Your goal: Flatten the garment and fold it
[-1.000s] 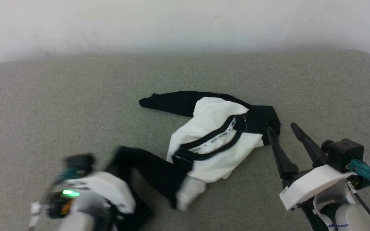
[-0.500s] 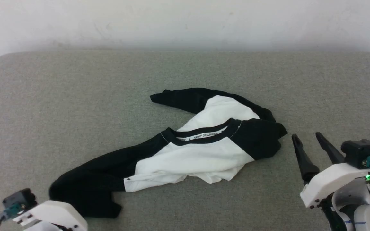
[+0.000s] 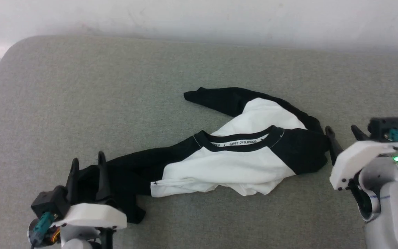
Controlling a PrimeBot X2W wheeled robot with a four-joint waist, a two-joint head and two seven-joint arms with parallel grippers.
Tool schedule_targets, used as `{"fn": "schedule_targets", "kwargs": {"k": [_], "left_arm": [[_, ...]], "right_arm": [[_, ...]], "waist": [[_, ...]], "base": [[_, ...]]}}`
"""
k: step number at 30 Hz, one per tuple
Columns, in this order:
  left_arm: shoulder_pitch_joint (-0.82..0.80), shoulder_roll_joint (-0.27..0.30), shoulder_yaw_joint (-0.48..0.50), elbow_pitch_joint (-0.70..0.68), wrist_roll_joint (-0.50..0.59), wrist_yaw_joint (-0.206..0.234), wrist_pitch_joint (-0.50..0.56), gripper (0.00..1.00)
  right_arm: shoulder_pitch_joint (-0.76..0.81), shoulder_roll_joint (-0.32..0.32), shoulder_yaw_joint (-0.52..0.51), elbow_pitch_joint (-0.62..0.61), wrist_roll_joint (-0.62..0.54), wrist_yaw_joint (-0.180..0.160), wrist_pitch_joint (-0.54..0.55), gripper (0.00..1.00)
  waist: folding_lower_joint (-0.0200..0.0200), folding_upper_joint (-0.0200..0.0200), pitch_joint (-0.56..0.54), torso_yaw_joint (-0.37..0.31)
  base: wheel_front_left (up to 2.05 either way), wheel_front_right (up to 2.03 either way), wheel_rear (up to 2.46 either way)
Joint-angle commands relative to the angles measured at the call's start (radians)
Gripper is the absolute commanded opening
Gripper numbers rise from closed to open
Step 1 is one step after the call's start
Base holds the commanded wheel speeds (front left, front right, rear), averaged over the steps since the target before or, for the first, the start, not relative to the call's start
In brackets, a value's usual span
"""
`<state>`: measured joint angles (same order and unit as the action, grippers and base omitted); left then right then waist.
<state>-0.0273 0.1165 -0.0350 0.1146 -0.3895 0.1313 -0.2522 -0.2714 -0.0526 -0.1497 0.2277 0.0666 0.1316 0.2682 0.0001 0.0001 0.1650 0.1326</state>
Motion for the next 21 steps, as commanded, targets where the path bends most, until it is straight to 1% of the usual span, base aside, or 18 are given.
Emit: {"fn": "schedule_targets", "kwargs": {"k": [1, 4, 8, 9, 10, 11, 12, 14, 19, 21], "left_arm": [[-0.014, -0.005, -0.002, -0.004, 0.012, -0.006, -0.006, 1.00], [-0.029, -0.023, -0.011, -0.020, 0.047, -0.021, -0.009, 1.00], [-0.026, -0.042, -0.014, -0.027, 0.075, -0.038, -0.009, 1.00], [-0.024, -0.046, -0.015, -0.026, 0.078, -0.042, -0.009, 1.00], [-0.022, -0.048, -0.016, -0.022, 0.081, -0.045, -0.009, 1.00], [-0.021, -0.051, -0.015, -0.019, 0.084, -0.047, -0.009, 1.00], [-0.019, -0.053, -0.013, -0.016, 0.084, -0.049, -0.009, 1.00], [-0.014, -0.056, -0.009, -0.010, 0.086, -0.053, -0.009, 1.00], [-0.006, -0.061, -0.008, 0.007, 0.095, -0.060, -0.009, 1.00], [0.001, -0.061, -0.009, 0.014, 0.099, -0.064, -0.009, 1.00]], "right_arm": [[-0.018, 0.002, 0.002, 0.010, -0.007, -0.001, 0.007, 1.00], [-0.063, 0.002, 0.001, 0.104, -0.025, -0.001, 0.094, 1.00], [-0.088, -0.005, -0.002, 0.195, -0.051, -0.001, 0.266, 1.00], [-0.089, -0.008, 0.000, 0.205, -0.052, -0.001, 0.303, 0.80], [-0.087, -0.012, 0.003, 0.210, -0.056, -0.001, 0.339, 0.37], [-0.084, -0.017, 0.015, 0.208, -0.056, -0.001, 0.368, 0.04], [-0.082, -0.020, 0.022, 0.199, -0.053, -0.001, 0.385, 0.00], [-0.077, -0.026, 0.024, 0.163, -0.041, -0.001, 0.385, 0.00], [-0.060, -0.031, -0.062, 0.011, -0.044, -0.001, 0.240, 0.00], [-0.038, -0.027, -0.107, -0.055, -0.055, -0.001, 0.202, 0.00]], "waist": [[-0.0001, -0.0001, 0.021, 0.024], [-0.0001, -0.0001, 0.032, 0.041], [-0.0001, -0.0001, 0.041, 0.052], [-0.0001, -0.0001, 0.042, 0.053], [-0.0001, -0.0001, 0.043, 0.053], [-0.0001, -0.0001, 0.043, 0.051], [-0.0001, -0.0001, 0.042, 0.048], [-0.0001, -0.0001, 0.036, 0.038], [-0.0001, -0.0001, 0.003, 0.006], [-0.0001, -0.0001, -0.016, -0.010]], "base": [[0.00, 0.00, 0.00], [0.00, 0.00, 0.00], [0.00, 0.00, 0.00], [0.00, 0.00, 0.00], [0.00, 0.00, 0.00], [0.00, 0.00, 0.00], [0.00, 0.00, 0.00], [0.00, 0.00, 0.00], [0.00, 0.00, 0.00], [0.00, 0.00, 0.00]]}}
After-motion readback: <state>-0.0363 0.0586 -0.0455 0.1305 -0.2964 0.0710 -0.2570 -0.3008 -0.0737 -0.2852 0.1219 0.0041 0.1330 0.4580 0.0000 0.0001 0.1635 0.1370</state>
